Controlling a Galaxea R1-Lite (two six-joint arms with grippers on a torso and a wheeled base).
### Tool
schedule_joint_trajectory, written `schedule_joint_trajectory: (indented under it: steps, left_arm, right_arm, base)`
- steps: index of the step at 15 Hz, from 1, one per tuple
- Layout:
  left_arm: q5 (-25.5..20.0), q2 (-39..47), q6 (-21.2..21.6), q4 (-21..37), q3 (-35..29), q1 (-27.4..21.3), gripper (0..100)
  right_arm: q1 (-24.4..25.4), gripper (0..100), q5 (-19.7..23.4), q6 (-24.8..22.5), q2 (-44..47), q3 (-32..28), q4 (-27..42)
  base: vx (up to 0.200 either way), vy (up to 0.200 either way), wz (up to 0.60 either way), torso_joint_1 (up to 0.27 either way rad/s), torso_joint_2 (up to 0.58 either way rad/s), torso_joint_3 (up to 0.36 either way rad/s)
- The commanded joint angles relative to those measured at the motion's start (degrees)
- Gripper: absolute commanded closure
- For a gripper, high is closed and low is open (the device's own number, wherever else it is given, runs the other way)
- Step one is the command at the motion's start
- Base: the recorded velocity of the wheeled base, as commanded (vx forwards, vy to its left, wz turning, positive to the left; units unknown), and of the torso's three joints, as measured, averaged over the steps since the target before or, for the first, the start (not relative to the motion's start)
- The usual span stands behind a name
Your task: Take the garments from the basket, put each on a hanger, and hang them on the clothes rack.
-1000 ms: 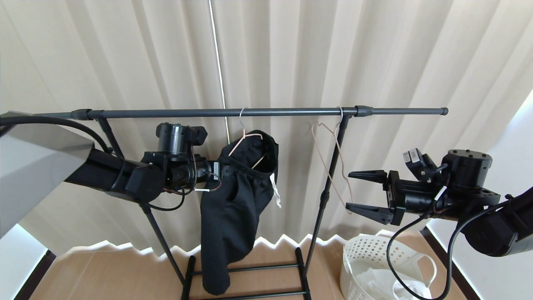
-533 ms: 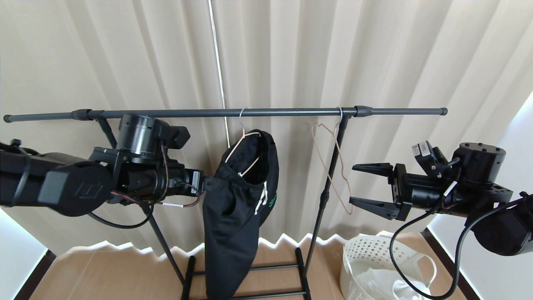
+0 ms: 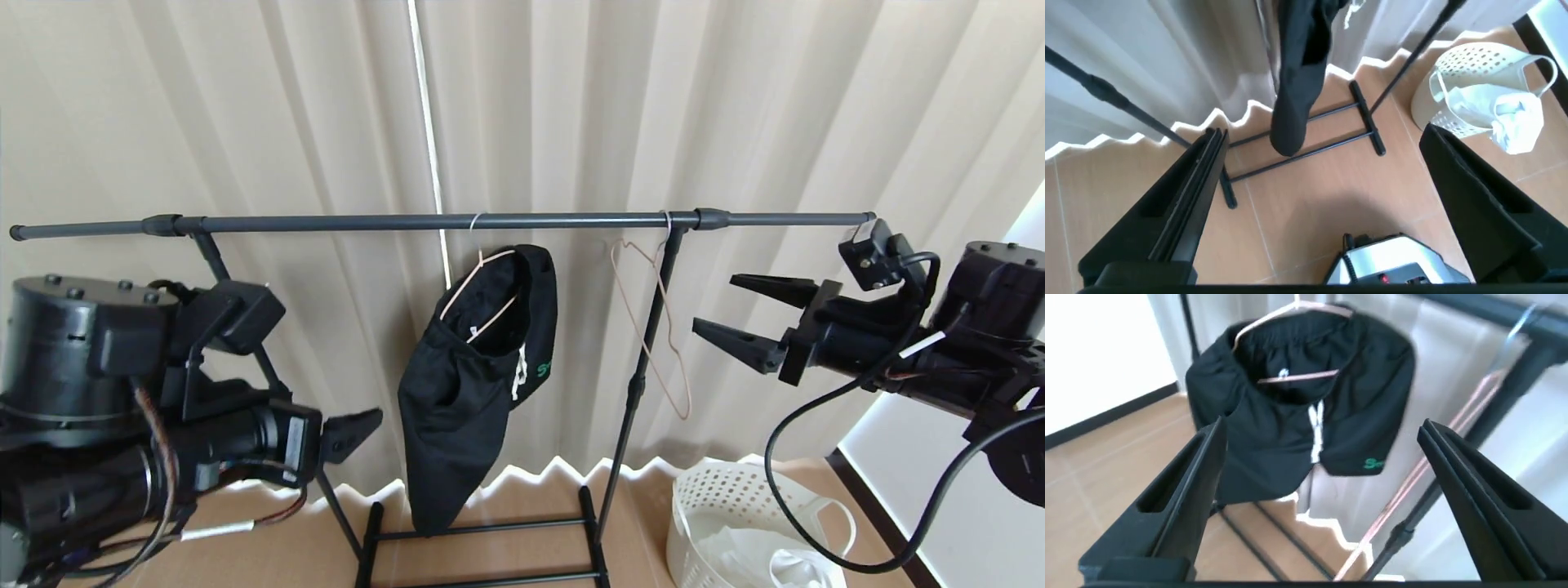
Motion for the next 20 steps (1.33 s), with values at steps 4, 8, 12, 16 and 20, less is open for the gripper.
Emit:
schedule_joint_trajectory:
  steps: [4, 8, 12, 16, 20]
  left_arm:
    - [0.0, -20.4, -0.3, -0.1, 16.3, -4.7, 0]
    - [-0.1, -30.6, -0.7, 0.0, 27.3, -4.6, 0]
    - [0.2, -40.0, 2.4, 0.2, 35.0, -4.5, 0]
    - [-0.1, -45.7, 2.2, 4.1, 37.5, -4.1, 0]
    - [0.0, -50.1, 2.5, 10.2, 36.2, -1.9, 0]
  right_arm:
    - [0.3, 0, -16.8, 0.4, -21.6, 12.6, 10.0]
    - [4.1, 0, -23.9, -0.8, -39.3, 27.1, 15.7]
    - [10.1, 0, -30.4, -1.1, -58.9, 31.8, 35.5]
    - [10.4, 0, -30.4, -2.6, -76.3, 32.7, 56.7]
    - [6.3, 0, -34.6, -2.1, -83.9, 35.9, 58.0]
  base:
    - [0.0, 0.0, 0.0, 0.0, 0.0, 0.0]
    - [0.0, 0.0, 0.0, 0.0, 0.0, 0.0]
    - [0.0, 0.0, 0.0, 0.0, 0.0, 0.0]
    - [0.0, 0.0, 0.0, 0.0, 0.0, 0.0]
    - [0.0, 0.0, 0.0, 0.0, 0.0, 0.0]
